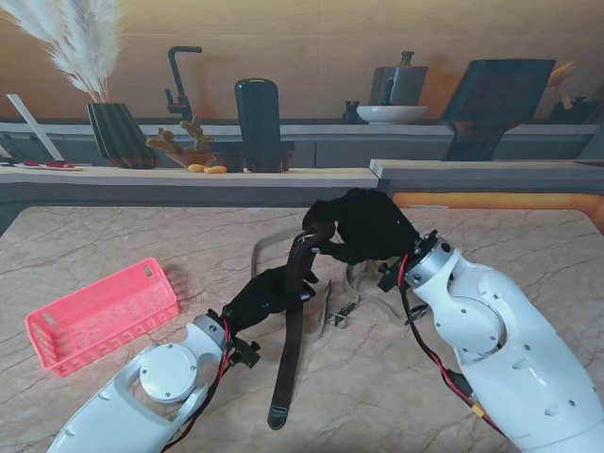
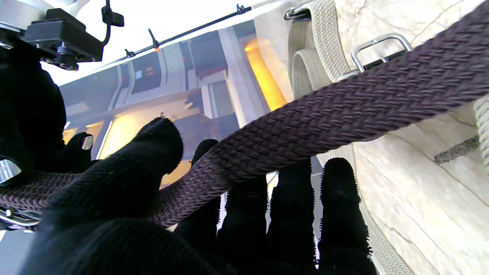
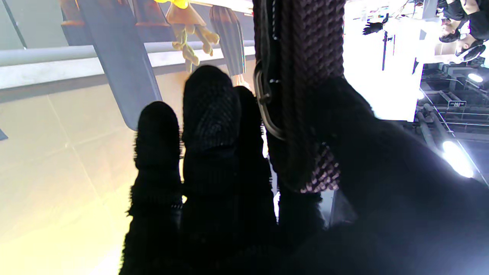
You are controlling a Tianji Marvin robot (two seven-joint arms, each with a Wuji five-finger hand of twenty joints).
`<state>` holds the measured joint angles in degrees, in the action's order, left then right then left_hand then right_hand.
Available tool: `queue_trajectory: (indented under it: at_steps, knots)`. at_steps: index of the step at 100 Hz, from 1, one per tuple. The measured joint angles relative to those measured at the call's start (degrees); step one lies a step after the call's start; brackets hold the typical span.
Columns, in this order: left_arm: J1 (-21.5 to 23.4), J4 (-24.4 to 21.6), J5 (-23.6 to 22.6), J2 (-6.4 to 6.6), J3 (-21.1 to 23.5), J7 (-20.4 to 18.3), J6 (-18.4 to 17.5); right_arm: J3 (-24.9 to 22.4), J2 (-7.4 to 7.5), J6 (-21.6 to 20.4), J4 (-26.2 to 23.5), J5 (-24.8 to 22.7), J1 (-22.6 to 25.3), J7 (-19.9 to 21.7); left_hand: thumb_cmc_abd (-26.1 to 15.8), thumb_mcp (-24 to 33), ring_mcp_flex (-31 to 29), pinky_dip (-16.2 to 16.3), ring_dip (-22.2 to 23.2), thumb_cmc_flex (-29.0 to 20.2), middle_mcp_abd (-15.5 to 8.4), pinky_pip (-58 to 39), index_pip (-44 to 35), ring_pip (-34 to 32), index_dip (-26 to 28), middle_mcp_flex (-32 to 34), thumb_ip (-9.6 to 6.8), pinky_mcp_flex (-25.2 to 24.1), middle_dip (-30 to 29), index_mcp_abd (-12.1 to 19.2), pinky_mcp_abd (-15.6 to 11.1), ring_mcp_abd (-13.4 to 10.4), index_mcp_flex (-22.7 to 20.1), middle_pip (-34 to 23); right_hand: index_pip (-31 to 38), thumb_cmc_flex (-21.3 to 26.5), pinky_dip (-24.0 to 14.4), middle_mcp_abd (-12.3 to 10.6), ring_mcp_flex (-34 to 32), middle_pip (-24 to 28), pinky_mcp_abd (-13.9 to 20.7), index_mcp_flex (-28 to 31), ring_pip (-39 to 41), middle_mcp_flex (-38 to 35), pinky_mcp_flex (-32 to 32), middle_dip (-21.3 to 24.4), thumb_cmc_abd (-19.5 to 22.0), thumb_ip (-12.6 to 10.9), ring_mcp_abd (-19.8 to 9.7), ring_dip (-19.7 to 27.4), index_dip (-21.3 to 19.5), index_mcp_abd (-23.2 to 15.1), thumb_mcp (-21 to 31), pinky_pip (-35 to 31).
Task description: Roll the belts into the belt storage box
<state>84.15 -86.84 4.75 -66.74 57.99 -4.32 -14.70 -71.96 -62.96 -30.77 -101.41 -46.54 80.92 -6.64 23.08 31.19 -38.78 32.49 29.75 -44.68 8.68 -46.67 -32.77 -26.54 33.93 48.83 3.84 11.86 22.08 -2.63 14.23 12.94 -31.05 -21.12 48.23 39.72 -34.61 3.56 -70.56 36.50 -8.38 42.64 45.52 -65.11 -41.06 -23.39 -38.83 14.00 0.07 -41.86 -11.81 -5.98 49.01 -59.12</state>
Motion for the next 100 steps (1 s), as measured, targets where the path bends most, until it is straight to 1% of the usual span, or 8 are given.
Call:
queue_trajectory:
  at_steps: [12, 26, 39, 54, 63, 77, 86, 100]
  knots:
    - [0.3, -0.4, 0.4, -0.17, 0.1, 0.8, 0.8, -0.2, 0.03, -0.1, -0.3, -0.6, -0.3, -0.6, -1.5, -2.5, -1.4, 0.0, 0.0, -6.2, 0.1, -1.6, 0.0, -1.6, 0.5, 1.2, 0.43, 0.4, 0.0, 0.0, 0.2, 0.0, -1.0, -0.4, 0.0, 0.0, 0.2, 0.0, 0.0, 0.0, 0.0, 0.0, 0.0, 0.0, -0.1, 0.0, 0.0, 0.0, -0.1, 0.0, 0.1, -0.3, 0.0, 0.0]
    - [0.5, -0.6, 1.2, -0.23, 0.0, 0.5, 1.4, -0.9, 0.13, -1.1, -0.3, -8.5, -0.5, -4.1, -1.5, -2.5, -1.5, 0.0, 0.0, -7.0, 0.1, -2.4, 0.0, -2.3, 0.5, 2.3, 0.43, 0.6, -0.1, 0.0, 0.4, 0.2, -1.0, -0.5, 0.0, 0.0, 0.2, -0.3, 0.0, 0.1, 0.1, 0.0, 0.0, 0.0, -0.2, 0.0, 0.0, 0.0, -0.3, 0.0, 0.4, -0.5, 0.0, 0.0]
    - [0.3, -0.6, 1.6, -0.21, -0.5, -0.3, 1.9, -1.2, 0.46, -1.2, -0.6, -6.6, -0.5, -3.8, -1.5, -2.6, -2.3, 0.0, 0.6, -9.0, 0.1, -3.8, -1.2, -3.6, 0.4, 3.4, 0.43, 1.5, -0.1, 0.0, 0.5, 0.3, -1.0, -1.1, 0.1, 0.0, 0.3, -0.3, 0.0, 0.1, 0.1, 0.0, 0.0, 0.0, -0.2, 0.0, 0.0, 0.0, -0.4, 0.0, 0.4, -0.5, 0.0, 0.0]
    - [-0.1, -0.4, 3.7, -0.28, -1.1, -0.7, 2.7, -1.2, 0.5, -0.3, -0.5, -8.3, -0.4, -4.9, -6.2, -8.5, -4.1, 0.0, 0.6, -13.5, 0.1, -6.6, -2.4, -5.3, -0.4, 5.9, 0.43, 2.2, -0.1, 0.0, 0.5, 1.0, -2.4, -1.5, 0.4, 0.0, 0.7, -0.3, 0.0, 0.1, 0.1, 0.0, 0.0, 0.0, -0.2, 0.0, 0.0, 0.0, -0.4, 0.0, 0.5, -0.5, 0.0, 0.0]
    - [-0.1, -0.5, 4.2, -0.41, -1.1, -0.8, 3.2, -0.5, 0.56, 0.9, 0.2, -8.3, -0.5, -5.6, -6.8, -11.7, -4.6, 0.0, 0.6, -15.5, 0.1, -7.9, -3.6, -6.1, -1.0, 6.5, 0.42, 2.6, -0.8, -0.1, 0.5, 1.3, -3.5, -1.6, 0.5, 0.0, 0.7, -0.3, 0.0, 0.1, 0.1, 0.0, 0.0, 0.0, -0.2, 0.0, 0.0, 0.0, -0.4, 0.0, 0.6, -0.5, 0.0, 0.0]
    - [0.1, -0.6, 3.9, -0.49, -1.0, -0.6, 3.5, 1.2, 0.57, 3.1, 2.2, -8.5, -0.7, -7.9, -7.3, -12.6, -5.2, 0.0, 0.6, -17.0, 0.2, -8.7, -4.4, -6.8, -1.1, 7.1, 0.41, 2.9, -1.0, -0.3, 0.5, 1.5, -4.7, -1.9, 0.5, 0.0, 0.7, -0.3, 0.0, 0.1, 0.1, 0.0, 0.0, 0.0, -0.2, 0.0, 0.0, 0.0, -0.4, 0.0, 0.6, -0.5, 0.0, 0.0]
    - [0.2, -0.9, 4.0, -0.49, -1.0, -0.9, 4.3, 2.4, 0.56, 5.2, 3.4, -9.2, -0.9, -9.3, -8.8, -16.4, -6.0, -0.4, 0.0, -19.6, 0.9, -9.7, -5.0, -8.0, -1.9, 7.8, 0.36, 3.5, -2.2, -1.4, 0.6, 2.0, -4.9, -1.9, 0.5, 0.0, 0.7, -0.3, 0.0, 0.1, 0.1, 0.0, 0.0, 0.0, -0.2, 0.0, 0.0, 0.0, -0.4, 0.0, 0.6, -0.5, 0.0, 0.0]
    - [0.3, -1.2, 4.4, -0.48, -1.0, -1.4, 5.6, 4.5, 0.48, 7.3, 5.3, -9.5, -1.7, -10.5, -9.2, -17.9, -6.7, -0.5, 0.0, -20.5, 1.6, -11.1, -5.1, -8.9, -3.1, 8.7, 0.36, 4.1, -3.1, -3.3, 0.7, 2.3, -4.9, -2.0, 0.5, 0.0, 0.7, -0.2, 0.0, 0.1, 0.1, 0.0, 0.0, 0.0, -0.3, 0.0, 0.0, 0.0, -0.4, 0.0, 0.7, -0.5, 0.0, 0.0]
